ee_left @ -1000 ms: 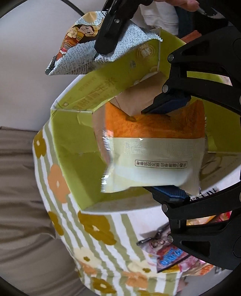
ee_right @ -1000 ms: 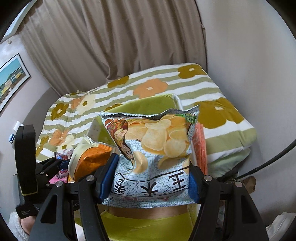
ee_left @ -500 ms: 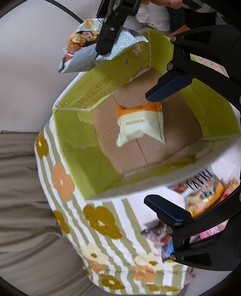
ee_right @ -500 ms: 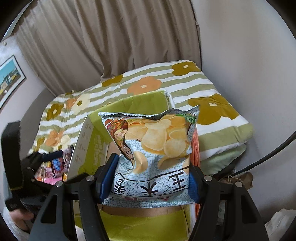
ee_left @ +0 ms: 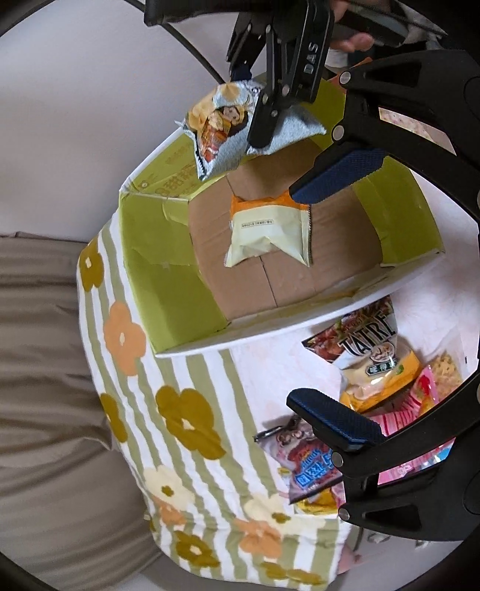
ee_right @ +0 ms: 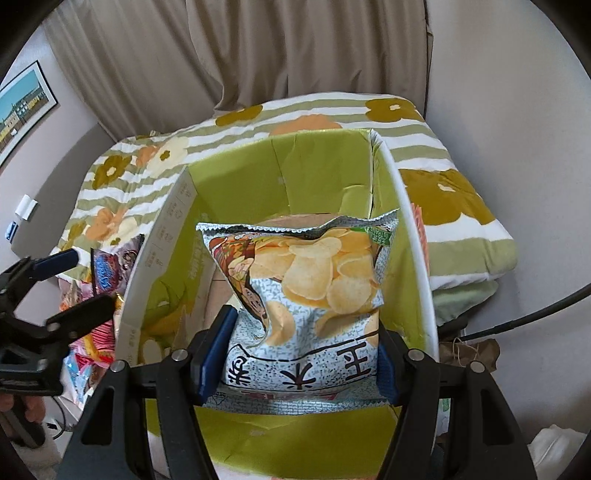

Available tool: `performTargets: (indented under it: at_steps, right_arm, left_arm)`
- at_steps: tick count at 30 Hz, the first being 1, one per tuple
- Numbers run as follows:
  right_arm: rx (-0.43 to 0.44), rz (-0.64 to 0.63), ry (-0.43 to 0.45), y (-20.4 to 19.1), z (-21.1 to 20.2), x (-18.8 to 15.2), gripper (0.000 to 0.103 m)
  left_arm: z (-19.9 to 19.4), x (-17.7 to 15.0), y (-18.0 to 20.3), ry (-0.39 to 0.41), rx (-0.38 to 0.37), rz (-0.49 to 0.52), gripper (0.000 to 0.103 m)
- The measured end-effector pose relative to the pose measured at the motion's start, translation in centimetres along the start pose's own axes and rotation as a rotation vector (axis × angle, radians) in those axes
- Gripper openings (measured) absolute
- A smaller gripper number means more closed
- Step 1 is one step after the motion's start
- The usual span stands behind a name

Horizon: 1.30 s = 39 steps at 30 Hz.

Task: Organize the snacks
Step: 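Lower the grey chip bag into the box and open the right tool, then grasp the blue-white bag with left tool while right tool grasps pink marshmallow bag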

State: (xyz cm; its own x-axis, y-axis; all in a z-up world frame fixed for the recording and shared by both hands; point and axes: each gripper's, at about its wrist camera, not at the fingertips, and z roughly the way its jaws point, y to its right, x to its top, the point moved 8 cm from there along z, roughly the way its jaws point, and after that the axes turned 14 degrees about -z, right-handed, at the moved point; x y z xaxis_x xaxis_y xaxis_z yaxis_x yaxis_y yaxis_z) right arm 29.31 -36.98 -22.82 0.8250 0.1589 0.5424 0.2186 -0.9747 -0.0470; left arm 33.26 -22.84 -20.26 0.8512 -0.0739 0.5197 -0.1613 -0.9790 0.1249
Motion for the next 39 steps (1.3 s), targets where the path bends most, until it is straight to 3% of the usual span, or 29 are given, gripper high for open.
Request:
performTargets:
  at_steps: [3, 4, 5, 19, 26, 31, 39]
  right_arm:
    - [-0.038, -0.018, -0.013, 0.1, 0.6, 0.0, 0.082]
    - [-0.043, -0.017, -0.004, 0.2, 0.5, 0.0, 0.098]
    - [-0.038, -0.010, 0.014, 0.2, 0.2, 0.0, 0.102]
    - [0.042, -0.024, 0.113, -0.8, -3.3, 0.1, 0.103]
    - [0.096, -0.074, 0.197, -2.5, -6.2, 1.0, 0.103]
    - [0.160, -0.112, 0.230, -5.5, -7.6, 2.2, 0.103]
    - [0.220, -0.168, 0.266, -12.9, -8.6, 3.6, 0.103]
  left_arm:
    - [-0.1, -0.4, -0.3, -0.004, 0.000, -0.017, 0.100]
    - [-0.1, -0.4, -0.3, -0.004, 0.002, -0.020, 0.100]
    - [-0.2, -0.5, -0.4, -0.003, 0.004, -0.022, 0.100]
    - [-3.3, -0.8, -0.7, 0.084, 0.050, -0.059, 0.100]
    - [-6.2, -2.7, -2.1, 0.116, 0.073, -0.118, 0.100]
    - [-8.6, -3.9, -5.5, 0.139, 0.110, -0.168, 0.100]
    - [-12.4, -6.8, -14.5, 0.152, 0.180, -0.223, 0.100]
